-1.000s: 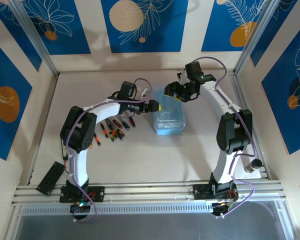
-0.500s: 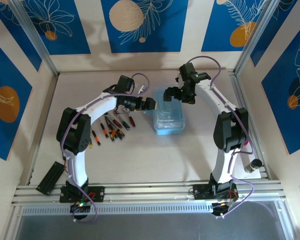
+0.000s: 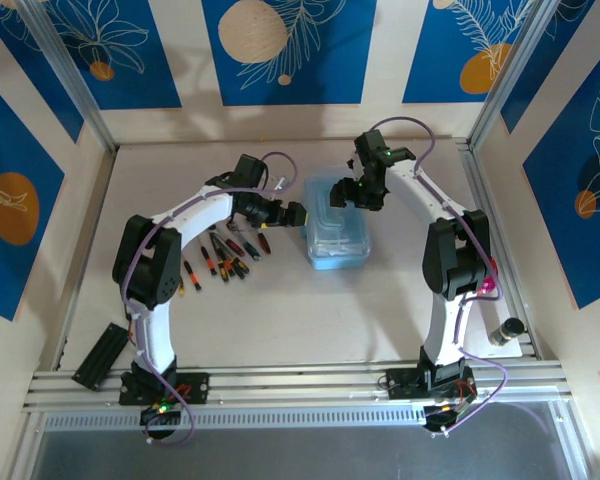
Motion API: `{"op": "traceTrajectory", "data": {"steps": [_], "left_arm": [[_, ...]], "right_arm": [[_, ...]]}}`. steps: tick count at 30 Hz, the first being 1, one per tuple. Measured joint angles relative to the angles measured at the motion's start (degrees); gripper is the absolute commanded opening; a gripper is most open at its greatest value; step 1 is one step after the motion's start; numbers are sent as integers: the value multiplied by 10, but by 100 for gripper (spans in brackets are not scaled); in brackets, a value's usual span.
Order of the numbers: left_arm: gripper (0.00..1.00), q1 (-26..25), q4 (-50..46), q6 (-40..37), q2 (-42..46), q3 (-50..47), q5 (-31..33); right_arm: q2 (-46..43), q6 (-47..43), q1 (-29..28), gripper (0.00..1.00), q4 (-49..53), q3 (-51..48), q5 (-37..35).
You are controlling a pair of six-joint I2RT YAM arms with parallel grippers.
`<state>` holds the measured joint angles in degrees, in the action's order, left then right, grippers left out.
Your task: Pack the tool kit
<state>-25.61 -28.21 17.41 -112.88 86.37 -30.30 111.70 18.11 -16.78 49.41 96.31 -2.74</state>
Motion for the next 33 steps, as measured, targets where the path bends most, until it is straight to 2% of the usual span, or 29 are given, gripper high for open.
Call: {"op": "traceTrajectory", "data": {"steps": [6, 16, 33], "left_arm": [[100, 0, -2, 0, 0, 14, -4], [100, 0, 56, 33, -1, 42, -76], [100, -11, 160, 103, -24, 67, -145]], "right_arm": [[-32, 0, 31, 53, -55, -55, 59], [-63, 3, 107, 54, -140, -130, 238], [-63, 2, 128, 54, -185, -155, 323]]}}
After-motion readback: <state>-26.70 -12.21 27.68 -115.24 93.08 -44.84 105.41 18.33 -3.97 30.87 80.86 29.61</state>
